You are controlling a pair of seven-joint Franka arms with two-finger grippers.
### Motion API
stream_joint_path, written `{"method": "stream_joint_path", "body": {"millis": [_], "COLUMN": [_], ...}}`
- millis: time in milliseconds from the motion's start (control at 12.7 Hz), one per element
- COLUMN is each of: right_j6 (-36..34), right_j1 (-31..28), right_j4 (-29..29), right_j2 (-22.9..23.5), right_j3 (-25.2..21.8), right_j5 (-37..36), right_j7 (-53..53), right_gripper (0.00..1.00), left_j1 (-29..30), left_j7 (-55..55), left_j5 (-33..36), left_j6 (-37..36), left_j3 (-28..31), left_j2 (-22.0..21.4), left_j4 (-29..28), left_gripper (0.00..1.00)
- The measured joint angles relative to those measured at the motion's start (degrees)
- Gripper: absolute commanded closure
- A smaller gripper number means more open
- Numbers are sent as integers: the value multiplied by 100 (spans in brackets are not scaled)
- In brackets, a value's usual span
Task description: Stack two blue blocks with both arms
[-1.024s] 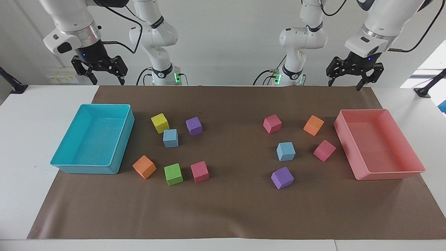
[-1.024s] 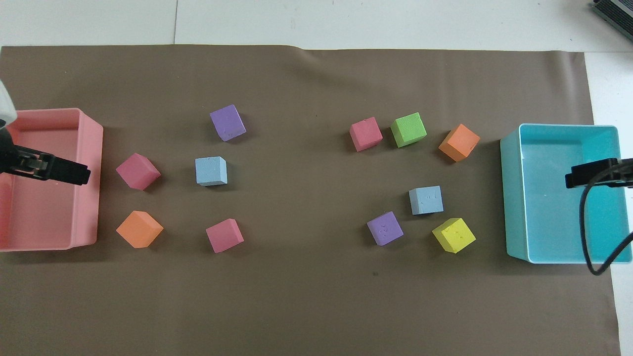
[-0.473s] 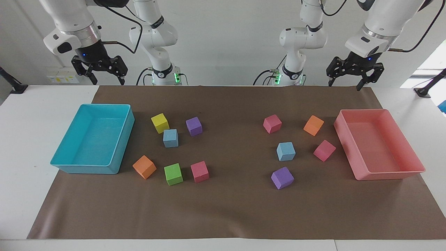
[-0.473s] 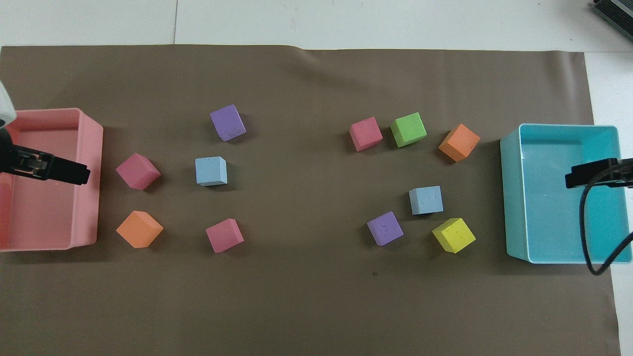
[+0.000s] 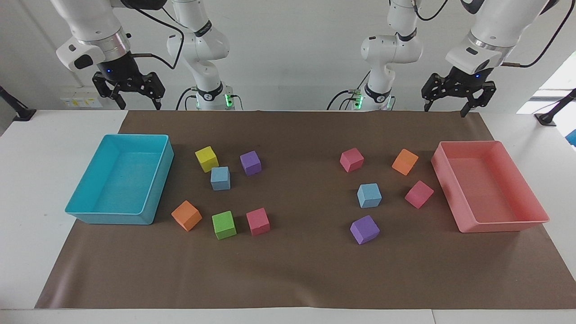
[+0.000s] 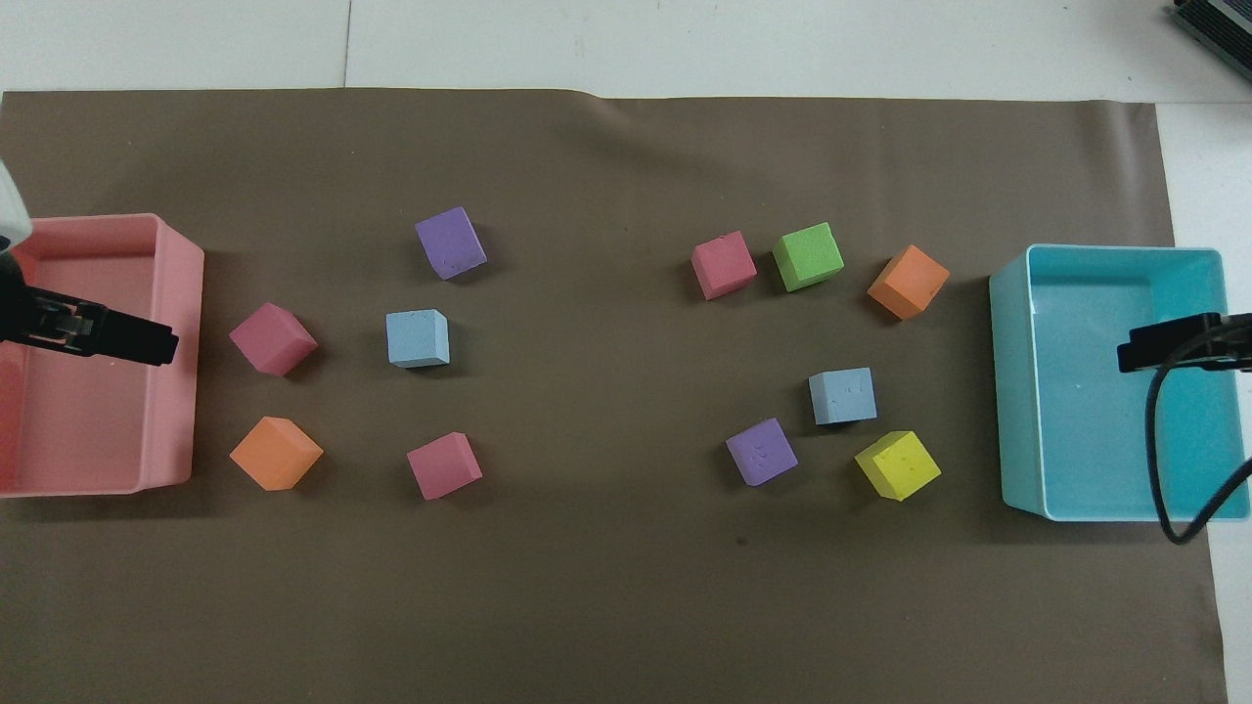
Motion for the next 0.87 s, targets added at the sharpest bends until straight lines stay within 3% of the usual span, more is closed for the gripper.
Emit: {"method": "stream_joint_path", "body": {"millis": [867], "right_j6": [6], "right_j1": [1], "right_j4": [-216], "right_j2": [-74], "right_j3": [1], "right_j5": [0], "right_j7": [0], "right_gripper": [0], "left_j1": [0], "left_j7": [0], "left_j5": [0], "left_j6": [0], "left_j3": [5], "left_j2": [0], "left_j4": [0], "left_gripper": [0]}}
